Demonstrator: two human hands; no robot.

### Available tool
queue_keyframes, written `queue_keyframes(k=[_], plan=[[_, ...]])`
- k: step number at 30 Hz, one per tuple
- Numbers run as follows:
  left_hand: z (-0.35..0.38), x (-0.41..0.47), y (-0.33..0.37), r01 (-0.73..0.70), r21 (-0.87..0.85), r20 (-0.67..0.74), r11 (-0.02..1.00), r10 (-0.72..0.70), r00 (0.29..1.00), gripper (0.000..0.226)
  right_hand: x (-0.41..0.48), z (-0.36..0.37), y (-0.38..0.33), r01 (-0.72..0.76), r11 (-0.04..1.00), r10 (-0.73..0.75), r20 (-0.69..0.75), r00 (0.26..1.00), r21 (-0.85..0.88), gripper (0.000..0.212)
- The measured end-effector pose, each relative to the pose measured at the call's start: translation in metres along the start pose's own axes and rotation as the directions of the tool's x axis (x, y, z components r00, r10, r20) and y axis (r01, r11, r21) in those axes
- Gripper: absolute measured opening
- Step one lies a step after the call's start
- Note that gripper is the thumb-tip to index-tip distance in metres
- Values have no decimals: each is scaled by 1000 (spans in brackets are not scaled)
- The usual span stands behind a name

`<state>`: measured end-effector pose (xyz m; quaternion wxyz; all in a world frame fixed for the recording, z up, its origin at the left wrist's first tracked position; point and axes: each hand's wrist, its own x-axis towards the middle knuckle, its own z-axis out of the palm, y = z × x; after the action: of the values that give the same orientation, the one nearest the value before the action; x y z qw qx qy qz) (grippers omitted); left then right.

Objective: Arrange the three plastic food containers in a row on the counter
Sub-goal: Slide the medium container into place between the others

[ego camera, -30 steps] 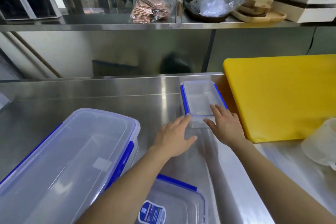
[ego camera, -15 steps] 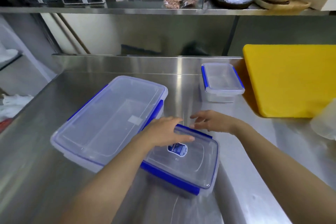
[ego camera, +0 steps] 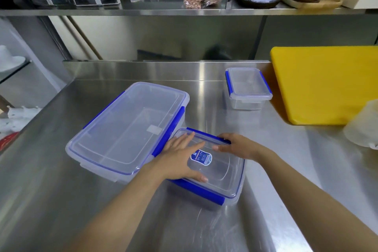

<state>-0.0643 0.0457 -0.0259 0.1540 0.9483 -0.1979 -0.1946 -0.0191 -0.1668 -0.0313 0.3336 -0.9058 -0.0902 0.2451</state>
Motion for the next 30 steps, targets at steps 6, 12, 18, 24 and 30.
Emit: queue_keyframes(k=[6,12,18,24,30], plan=[[5,2,9,87,-39,-229,995,-94,969,80,-8,-9,20,-106,984,128,-155,980,142,43],[24,19,21,199,-175,-565,964,-264,781,61,-6,4,31,-242,953,297,-412,862,180,48],[30,18,33,-21,-437,-453,899,-200,869,84,-13,9,29,-12,947,175,-481,859,322,81],[38,28,16,38,-350,-202,936,-115,973,131,-13,-5,36,51,960,-30,-83,996,275,109],[24,45,-5,1,-381,-328,925,-136,935,112,16,-13,37,92,988,-87,-49,995,126,118]])
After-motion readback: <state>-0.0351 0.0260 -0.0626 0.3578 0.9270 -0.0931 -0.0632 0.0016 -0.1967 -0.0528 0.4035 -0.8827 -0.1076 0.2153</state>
